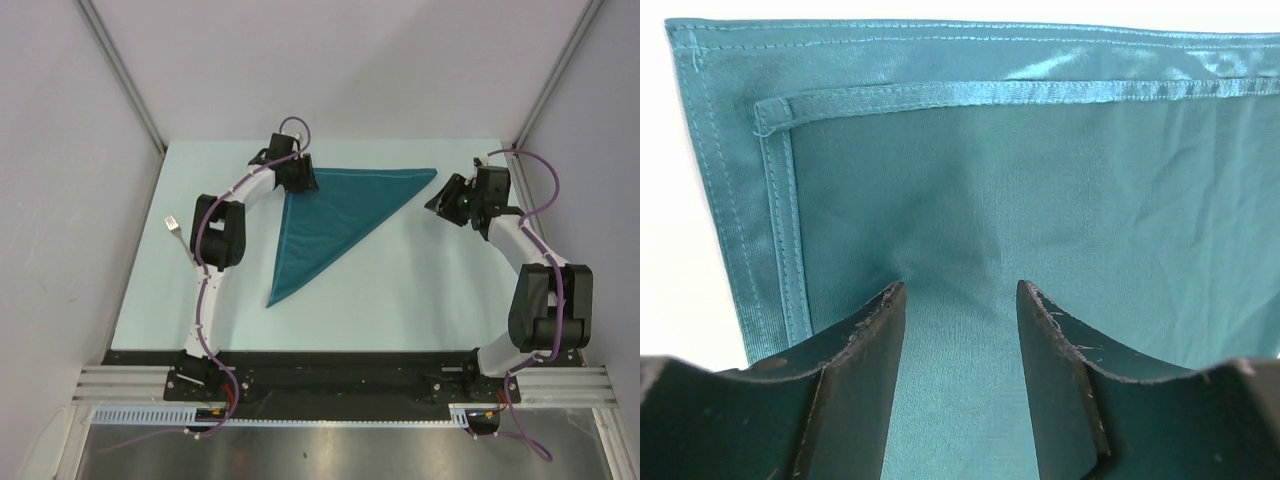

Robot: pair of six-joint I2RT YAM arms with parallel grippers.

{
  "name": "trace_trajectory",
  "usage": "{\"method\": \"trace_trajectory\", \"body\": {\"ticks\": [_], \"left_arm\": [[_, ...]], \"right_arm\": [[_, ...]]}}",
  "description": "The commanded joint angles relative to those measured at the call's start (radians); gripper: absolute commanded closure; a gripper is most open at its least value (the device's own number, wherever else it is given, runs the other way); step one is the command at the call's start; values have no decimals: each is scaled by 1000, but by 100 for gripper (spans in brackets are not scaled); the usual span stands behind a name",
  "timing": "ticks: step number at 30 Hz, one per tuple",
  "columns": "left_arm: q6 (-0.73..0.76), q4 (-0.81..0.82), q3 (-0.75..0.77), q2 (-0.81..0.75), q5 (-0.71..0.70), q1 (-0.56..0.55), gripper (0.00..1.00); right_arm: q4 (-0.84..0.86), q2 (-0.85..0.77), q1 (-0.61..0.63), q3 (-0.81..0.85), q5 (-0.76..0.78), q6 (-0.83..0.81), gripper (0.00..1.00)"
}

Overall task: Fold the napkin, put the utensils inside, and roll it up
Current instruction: Fold the napkin

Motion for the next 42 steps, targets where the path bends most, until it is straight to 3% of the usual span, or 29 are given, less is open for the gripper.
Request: {"method": "trace_trajectory", "body": {"ticks": [1,35,42], "left_arm": [[-21,-36,27,48,-34,24,46],[-38,-74,59,71,-133,75,48],[-15,-49,57,71,-93,78,47]], "right_arm": [[-19,-44,4,-1,17,-15,50],[-33,-43,19,-1,32,-11,50],[-32,-41,19,-5,36,-12,49]]}}
